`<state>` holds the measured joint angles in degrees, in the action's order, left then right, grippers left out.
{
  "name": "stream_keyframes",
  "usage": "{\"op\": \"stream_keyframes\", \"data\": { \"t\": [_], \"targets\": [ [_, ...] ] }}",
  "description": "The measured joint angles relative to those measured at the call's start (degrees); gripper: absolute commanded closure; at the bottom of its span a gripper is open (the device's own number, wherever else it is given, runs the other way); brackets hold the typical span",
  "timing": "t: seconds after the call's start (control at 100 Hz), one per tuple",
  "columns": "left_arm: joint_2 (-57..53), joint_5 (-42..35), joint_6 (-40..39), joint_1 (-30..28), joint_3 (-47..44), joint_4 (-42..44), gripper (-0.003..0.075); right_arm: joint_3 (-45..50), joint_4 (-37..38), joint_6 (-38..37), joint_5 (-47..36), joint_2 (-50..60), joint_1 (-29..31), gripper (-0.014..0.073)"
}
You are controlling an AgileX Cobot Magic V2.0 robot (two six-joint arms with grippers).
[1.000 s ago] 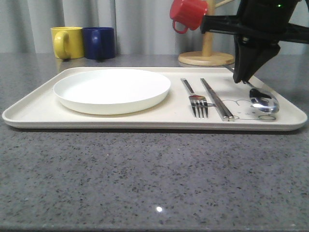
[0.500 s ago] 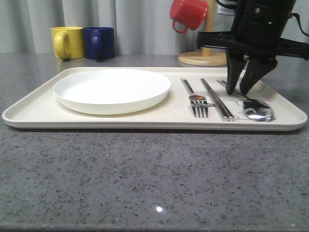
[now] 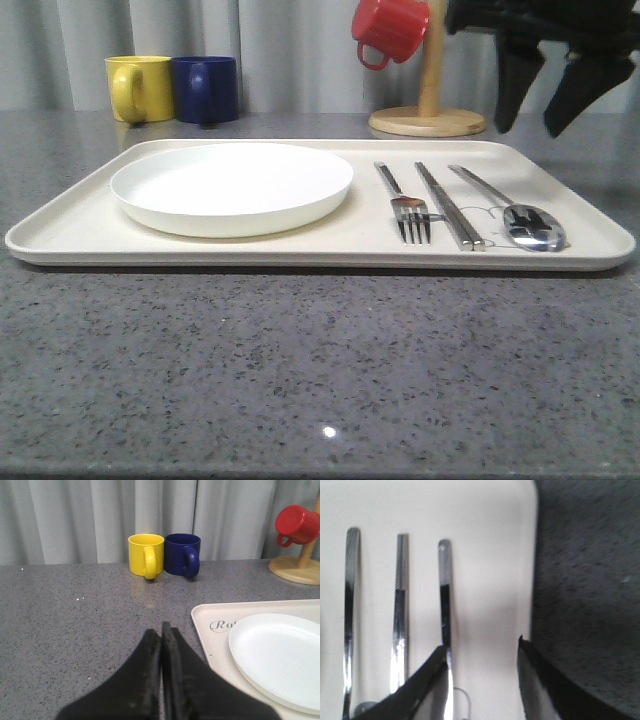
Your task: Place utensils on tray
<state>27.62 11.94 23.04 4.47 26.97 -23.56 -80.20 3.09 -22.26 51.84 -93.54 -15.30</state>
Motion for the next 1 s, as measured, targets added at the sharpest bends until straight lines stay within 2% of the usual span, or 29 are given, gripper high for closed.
{"op": "stream_keyframes", "data": {
  "t": [0.25,0.48,0.79,1.0],
  "targets": [
    [0.00,0.00,0.00,0.00,0.00,0.00,0.0738,4.74,0.88,5.44,-1.81,10.95,8.79,0.0252],
    [0.00,0.00,0.00,0.00,0.00,0.00,0.0738,19.21,2.18,6.36,-10.63,26.45,14.92,0.0252],
    [0.00,0.00,0.00,0.00,0.00,0.00,0.0738,40.34,5.49,6.55,-26.93,49.34,15.51,0.0254],
    [0.00,0.00,0.00,0.00,0.00,0.00,0.0738,49.52,5.73,6.60,-36.40,61.47,15.55,0.0254]
  ]
}}
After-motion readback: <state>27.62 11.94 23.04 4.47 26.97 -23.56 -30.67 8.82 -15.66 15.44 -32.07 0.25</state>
